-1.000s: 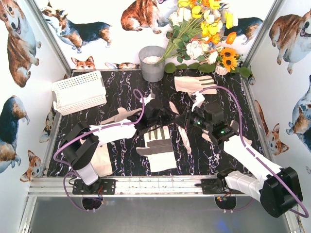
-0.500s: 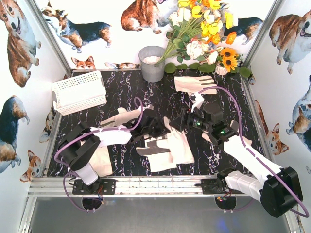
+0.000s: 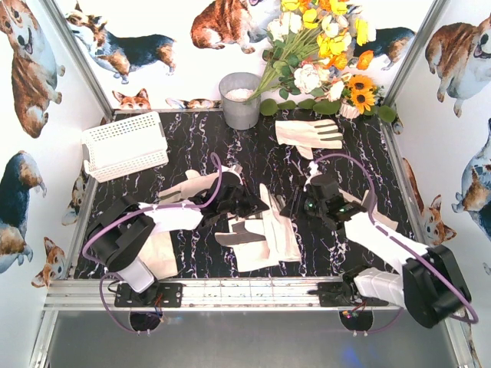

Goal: Put the gloves into the storage basket
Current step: Pair the glove with the glove.

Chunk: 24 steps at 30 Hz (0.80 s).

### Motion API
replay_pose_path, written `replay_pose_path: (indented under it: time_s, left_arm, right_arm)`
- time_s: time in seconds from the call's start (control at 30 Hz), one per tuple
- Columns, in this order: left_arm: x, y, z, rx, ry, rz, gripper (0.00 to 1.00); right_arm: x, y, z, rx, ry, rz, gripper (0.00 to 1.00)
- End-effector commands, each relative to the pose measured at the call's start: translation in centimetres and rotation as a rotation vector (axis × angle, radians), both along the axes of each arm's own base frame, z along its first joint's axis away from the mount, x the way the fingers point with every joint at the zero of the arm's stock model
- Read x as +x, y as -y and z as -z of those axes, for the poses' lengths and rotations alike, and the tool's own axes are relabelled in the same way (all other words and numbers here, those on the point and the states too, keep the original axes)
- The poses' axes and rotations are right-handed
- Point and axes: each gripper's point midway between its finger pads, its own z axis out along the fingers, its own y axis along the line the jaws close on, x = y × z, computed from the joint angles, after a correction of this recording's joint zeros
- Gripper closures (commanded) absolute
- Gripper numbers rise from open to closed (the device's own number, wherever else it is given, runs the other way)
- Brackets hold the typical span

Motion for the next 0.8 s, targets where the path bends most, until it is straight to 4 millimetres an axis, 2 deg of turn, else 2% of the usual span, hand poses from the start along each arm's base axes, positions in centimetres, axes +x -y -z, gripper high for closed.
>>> replay_pose_path:
  time_s: [0.0,0.27,0.3,0.47,0.5,0.67,0.73,0.77]
  left_arm:
    - [0.2,0.6,0.3,-0.029,0.022,0.04,0.99]
    - [-0.4,1.6,0.7,-0.064,0.036,0.127,0.76]
    - [-1.2,1.1,1.7,-0.054,0.021,0.144,0.74]
    - [-2.5,1.1,3.2,-0.019,0.017,0.238,0.67]
    - [-2.9,1.0,3.9,0.001,0.003,0.26,0.67]
    - [-2.6,1.1,4.0,0.078,0.037,0.328,0.69]
    - [-2.4,1.0,4.0,0.099,0.06,0.344,0.76]
    - [-2.4,1.0,3.7,0.101,0.077,0.352,0.86]
  right_arm:
    - [-0.6,0.3,2.4,-0.025,-0.097,0.037,0.76]
    - [-1.4,0.3,5.4,-0.042,-0.191,0.034,0.81]
    - [-1.4,0.3,5.7,-0.046,-0.195,0.039,0.81]
    - [-1.6,0.6,6.5,-0.059,-0.221,0.056,0.81]
    - [-1.6,0.6,6.6,-0.061,-0.222,0.058,0.81]
    - [-1.2,0.7,6.2,-0.061,-0.198,0.072,0.81]
    - [-0.9,0.8,5.7,-0.058,-0.179,0.078,0.8]
    - [-0.8,0.8,5.3,-0.058,-0.168,0.079,0.8]
